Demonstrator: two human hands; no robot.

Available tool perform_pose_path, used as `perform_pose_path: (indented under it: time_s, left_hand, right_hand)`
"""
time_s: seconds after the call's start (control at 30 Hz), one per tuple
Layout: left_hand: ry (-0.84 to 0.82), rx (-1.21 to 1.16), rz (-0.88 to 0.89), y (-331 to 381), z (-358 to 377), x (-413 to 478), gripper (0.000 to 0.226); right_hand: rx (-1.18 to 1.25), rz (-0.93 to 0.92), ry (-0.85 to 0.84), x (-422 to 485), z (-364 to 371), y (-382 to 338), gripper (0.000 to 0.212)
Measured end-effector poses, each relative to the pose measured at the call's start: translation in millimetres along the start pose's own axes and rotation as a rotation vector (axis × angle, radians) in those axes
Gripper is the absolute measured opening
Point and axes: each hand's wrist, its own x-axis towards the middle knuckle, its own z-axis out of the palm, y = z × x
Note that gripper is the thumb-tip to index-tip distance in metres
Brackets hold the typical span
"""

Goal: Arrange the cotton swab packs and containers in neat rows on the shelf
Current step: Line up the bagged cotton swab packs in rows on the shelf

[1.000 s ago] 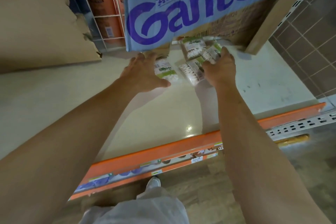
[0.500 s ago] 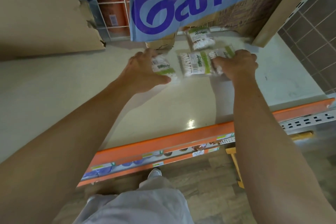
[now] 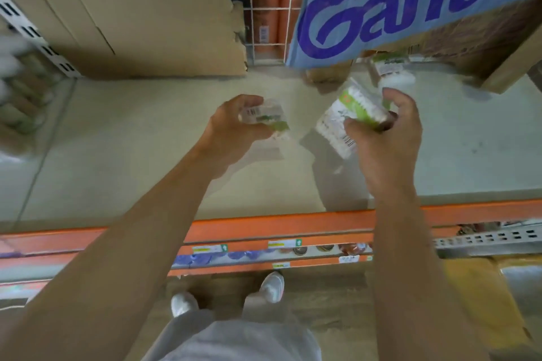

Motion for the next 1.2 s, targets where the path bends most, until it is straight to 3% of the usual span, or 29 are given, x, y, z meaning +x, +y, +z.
perform_pose_path:
  time_s: [0.13, 0.3, 0.57, 0.77, 0.93, 1.1, 1.2]
  left_hand:
    - [0.09, -0.11, -0.008, -22, -47, -19, 0.063]
    - [0.201, -0.308, -0.027, -50, -121, -57, 0.083]
    - [0.337, -0.477, 0.04, -114, -282, -151, 0.062]
    - [0.571, -0.612, -0.024, -175, -395, -214, 0.056]
    - [0.721, -0.691, -0.06, -206, -451, -245, 0.048]
    - [0.805, -0.743, -0.099, -224, -496, -250, 0.026]
    - [0.862, -0.74, -0.138, -233, -525, -243, 0.03]
  right_hand:
    - [0.093, 0.12, -0.202, -36, 55, -7, 0.057]
    - [0.145, 0.136, -0.359, -88, 124, -23, 0.051]
    - [0.321, 0.074, -0.573, -202, 255, -79, 0.042]
    - [0.314, 0.005, -0.722, -295, 352, -100, 0.027]
    - [0.274, -0.01, -0.844, -340, 408, -112, 0.022]
    - [0.271, -0.044, -0.899, -366, 462, -124, 0.022]
    - [0.252, -0.031, -0.917, -380, 497, -128, 0.022]
